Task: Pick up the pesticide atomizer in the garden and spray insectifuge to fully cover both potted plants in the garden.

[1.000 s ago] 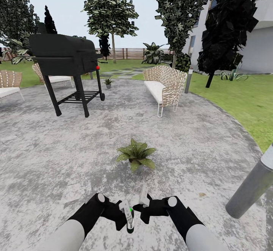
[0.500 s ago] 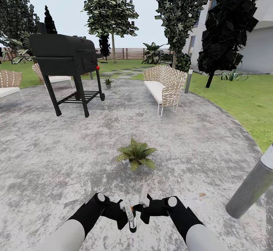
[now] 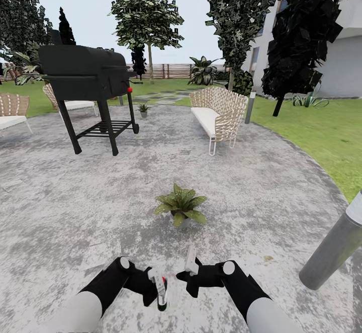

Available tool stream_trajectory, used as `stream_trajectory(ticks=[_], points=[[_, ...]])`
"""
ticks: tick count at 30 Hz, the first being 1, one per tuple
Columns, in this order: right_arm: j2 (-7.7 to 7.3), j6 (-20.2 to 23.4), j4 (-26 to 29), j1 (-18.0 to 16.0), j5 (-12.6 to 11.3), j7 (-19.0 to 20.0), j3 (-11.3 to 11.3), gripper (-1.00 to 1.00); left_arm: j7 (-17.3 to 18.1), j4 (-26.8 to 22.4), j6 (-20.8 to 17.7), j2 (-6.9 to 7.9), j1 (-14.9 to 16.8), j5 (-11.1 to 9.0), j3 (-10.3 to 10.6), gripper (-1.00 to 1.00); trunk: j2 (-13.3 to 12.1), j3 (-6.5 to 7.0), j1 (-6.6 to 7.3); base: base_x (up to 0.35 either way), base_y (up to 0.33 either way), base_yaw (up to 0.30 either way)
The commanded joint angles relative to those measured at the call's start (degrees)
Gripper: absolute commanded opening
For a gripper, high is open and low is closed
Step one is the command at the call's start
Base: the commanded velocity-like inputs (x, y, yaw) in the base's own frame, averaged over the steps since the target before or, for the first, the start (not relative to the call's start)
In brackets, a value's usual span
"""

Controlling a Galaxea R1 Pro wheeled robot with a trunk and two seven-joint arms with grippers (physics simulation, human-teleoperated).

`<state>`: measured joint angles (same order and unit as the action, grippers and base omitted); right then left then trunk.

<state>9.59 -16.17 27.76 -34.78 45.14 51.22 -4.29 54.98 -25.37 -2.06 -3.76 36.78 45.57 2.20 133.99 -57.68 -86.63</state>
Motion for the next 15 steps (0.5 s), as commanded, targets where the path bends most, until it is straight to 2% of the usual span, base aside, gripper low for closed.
stream_trajectory(ticks=[1,6,9,10,11,13,15], points=[[0.08,-0.3,0.1,0.0,0.5,0.3,-0.5,-1.0,0.2,-0.1,-0.3,0.78,0.0,0.2,0.0,-1.0,0.0,-0.05,0.01,0.0,0.0,0.0],[0.06,-0.2,0.0,0.0,0.7,0.3,-0.5,-1.0,0.2,0.0,-0.2,6.34,-0.3,0.1,0.0,-1.0,0.0,-0.05,0.01,0.0,0.0,0.0],[-0.06,-0.2,-0.1,0.0,0.7,0.2,-0.6,-1.0,0.2,0.0,-0.2,8.6,-0.4,0.1,0.0,-1.0,0.0,-0.05,0.01,0.0,0.0,0.0],[-0.21,-0.2,-0.1,0.0,0.6,0.2,-0.7,1.0,0.2,0.0,-0.2,9.41,-0.4,0.1,0.0,-1.0,0.0,-0.05,0.01,0.0,0.0,0.0],[-0.34,-0.3,-0.1,0.0,0.5,0.2,-0.7,1.0,0.2,0.1,-0.2,10.27,-0.4,0.1,0.0,-1.0,0.0,-0.05,0.01,0.0,0.0,0.0],[-0.56,-0.3,-0.2,0.0,0.4,0.1,-0.8,1.0,0.1,0.9,-0.1,12.88,-0.5,-0.2,-0.2,-1.0,0.0,-0.05,0.01,0.0,0.0,0.0],[-0.94,-0.3,-0.2,0.0,0.4,-0.1,-0.8,1.0,-0.4,3.6,0.0,14.73,-0.5,-0.5,-0.6,-1.0,0.0,-0.05,0.01,0.0,0.0,0.0]])
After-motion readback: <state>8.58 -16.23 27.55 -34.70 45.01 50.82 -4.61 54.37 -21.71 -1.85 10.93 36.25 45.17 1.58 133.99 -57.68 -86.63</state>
